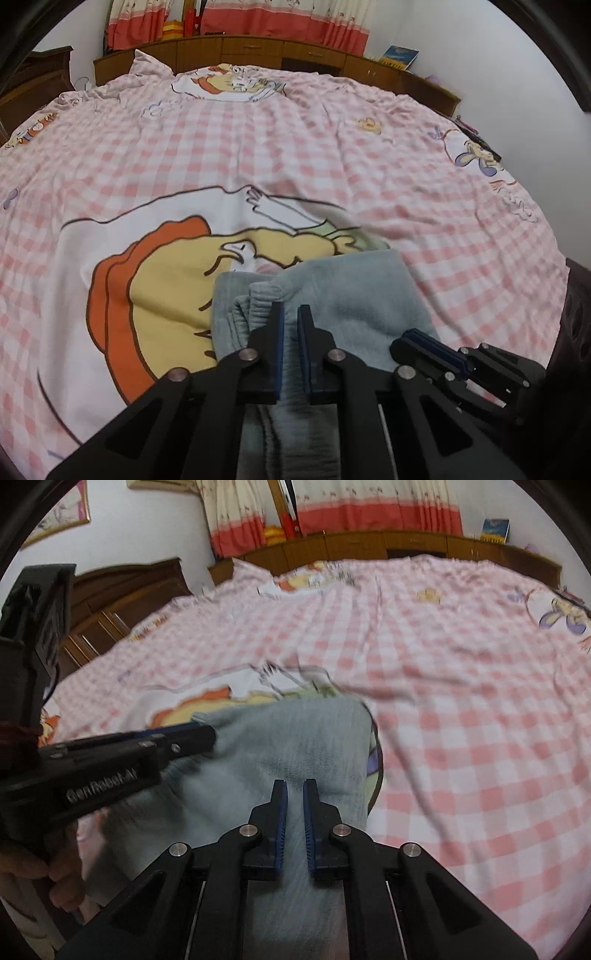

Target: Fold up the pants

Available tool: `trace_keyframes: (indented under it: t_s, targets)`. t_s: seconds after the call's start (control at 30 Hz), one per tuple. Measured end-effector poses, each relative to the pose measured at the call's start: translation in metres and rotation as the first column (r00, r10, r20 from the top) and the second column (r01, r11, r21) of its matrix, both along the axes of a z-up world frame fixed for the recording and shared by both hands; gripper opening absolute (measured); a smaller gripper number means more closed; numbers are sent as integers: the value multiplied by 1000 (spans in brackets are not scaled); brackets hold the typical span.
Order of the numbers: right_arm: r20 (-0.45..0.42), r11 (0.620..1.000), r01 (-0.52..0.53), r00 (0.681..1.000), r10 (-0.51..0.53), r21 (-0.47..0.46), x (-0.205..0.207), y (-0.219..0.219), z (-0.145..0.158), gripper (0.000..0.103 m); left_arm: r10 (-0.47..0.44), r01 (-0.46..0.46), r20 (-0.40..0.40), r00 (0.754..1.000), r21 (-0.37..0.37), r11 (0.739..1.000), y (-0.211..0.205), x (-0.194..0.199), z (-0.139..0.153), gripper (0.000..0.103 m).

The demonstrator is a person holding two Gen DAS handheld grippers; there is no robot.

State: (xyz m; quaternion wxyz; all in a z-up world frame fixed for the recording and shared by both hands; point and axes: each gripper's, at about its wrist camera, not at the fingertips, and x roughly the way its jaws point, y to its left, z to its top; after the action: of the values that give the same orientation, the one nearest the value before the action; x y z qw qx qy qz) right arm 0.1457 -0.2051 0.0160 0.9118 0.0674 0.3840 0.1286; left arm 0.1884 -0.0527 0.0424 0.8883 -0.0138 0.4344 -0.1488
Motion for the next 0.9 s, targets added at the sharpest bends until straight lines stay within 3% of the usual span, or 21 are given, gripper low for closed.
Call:
trace_keyframes:
  t_s: [0.2, 0.33, 0.4, 0.5, 0.6, 0.73, 0.8, 0.87, 0.9]
  targets:
    - [-13, 999, -9, 1000, 9, 32, -1, -5, 3, 11, -13, 13, 11, 1000, -19, 1000, 3, -18, 17, 10]
    - [5, 998, -28, 1000, 28, 55, -24, -7, 20, 11, 15, -16, 13, 1000, 8, 1000, 11, -56, 36, 20]
    - [20, 998, -39, 999, 38, 52, -40, -6, 28, 11, 24, -24, 21, 999, -17, 1000, 17, -75, 41, 25]
    - [34, 998, -42, 999, 41, 41, -60, -3, 35, 12, 45, -45, 6, 999, -40, 998, 21, -96, 36, 27]
    - [13, 998, -48, 999, 48, 36, -74, 3, 29, 14, 61, -61, -23, 998, -10, 998, 19, -102, 17, 28]
    - [-33, 999, -39, 999, 39, -19, -77, 11, 16, 16, 88, -89, -19, 996, -59, 994, 23, -117, 17, 34]
    - [-23, 999, -35, 999, 34, -20, -82, 11, 19, 20, 101, -101, -10, 995, -49, 994, 26, -125, 20, 40]
    - [-8, 999, -41, 999, 41, -1, -89, 10, 27, 35, 119, -119, -4, 993, -32, 992, 28, -134, 23, 45]
    - [0, 999, -42, 999, 42, 5, -92, 10, 29, 37, 124, -124, -1, 992, -35, 992, 29, -140, 24, 46]
